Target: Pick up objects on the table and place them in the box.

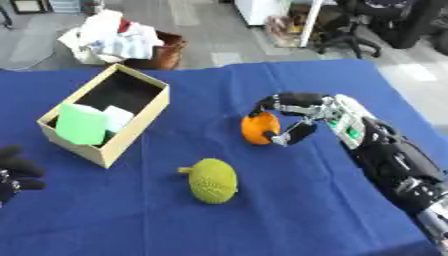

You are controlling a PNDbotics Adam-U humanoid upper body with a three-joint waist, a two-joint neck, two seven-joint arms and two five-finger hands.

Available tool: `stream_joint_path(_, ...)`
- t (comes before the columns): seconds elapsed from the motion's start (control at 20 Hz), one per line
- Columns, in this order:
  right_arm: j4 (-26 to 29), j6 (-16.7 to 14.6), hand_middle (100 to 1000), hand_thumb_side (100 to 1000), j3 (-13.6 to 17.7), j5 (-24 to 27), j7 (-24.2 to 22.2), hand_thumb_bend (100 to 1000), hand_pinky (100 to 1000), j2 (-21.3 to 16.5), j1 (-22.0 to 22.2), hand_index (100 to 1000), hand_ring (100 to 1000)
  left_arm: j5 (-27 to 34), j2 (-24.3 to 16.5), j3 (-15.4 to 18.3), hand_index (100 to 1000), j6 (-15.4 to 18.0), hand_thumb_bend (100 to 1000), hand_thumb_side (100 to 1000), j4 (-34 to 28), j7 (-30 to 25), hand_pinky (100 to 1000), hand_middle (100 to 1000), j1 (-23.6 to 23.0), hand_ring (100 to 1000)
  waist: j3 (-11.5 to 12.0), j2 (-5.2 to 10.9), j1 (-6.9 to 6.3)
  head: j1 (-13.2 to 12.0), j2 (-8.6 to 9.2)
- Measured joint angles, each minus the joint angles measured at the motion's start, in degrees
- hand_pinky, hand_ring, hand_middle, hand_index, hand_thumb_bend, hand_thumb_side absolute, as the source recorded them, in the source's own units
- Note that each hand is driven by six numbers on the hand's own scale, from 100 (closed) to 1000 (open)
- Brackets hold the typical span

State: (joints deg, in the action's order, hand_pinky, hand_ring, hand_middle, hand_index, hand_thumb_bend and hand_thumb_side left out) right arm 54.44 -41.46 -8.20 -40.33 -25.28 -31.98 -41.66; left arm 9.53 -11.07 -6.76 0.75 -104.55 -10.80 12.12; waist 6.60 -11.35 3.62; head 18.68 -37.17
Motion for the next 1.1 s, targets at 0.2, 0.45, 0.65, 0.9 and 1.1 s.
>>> stream_joint_path(0.2,0.57,-2.47,460,216,-0.33,-0.86,2.47,100,773,0.55,-0.91,570,735,0.00,0.00,-0.01,808,0.00,100,857,0.00,0.00,622,597,0.00,651,0.08,0.00,0.00,0.07,0.00)
stream_joint_path(0.45,1.20,-5.27,401,207,-0.34,-1.54,5.26,100,749,1.01,-2.26,518,690,0.00,0.00,-0.01,807,0.00,100,858,0.00,0.00,622,597,0.00,651,0.10,0.00,0.00,0.14,0.01)
stream_joint_path(0.65,1.43,-6.71,391,201,-0.30,-1.55,6.71,100,743,1.13,-4.59,509,675,0.00,0.00,-0.01,807,-0.01,100,858,0.00,-0.01,622,597,-0.01,651,0.10,0.00,0.00,0.26,0.01)
stream_joint_path(0.9,1.06,-7.51,382,198,0.61,-0.37,7.51,100,736,2.63,-10.00,503,651,0.00,0.00,-0.03,807,-0.03,100,855,0.00,-0.05,621,598,-0.07,651,0.18,0.00,0.00,0.61,0.01)
stream_joint_path(1.1,-2.34,-7.52,385,199,2.57,0.19,7.51,100,732,5.23,-15.01,510,633,0.00,0.01,-0.06,807,-0.11,100,857,0.00,-0.16,621,598,-0.07,651,0.81,0.02,-0.01,1.02,0.01)
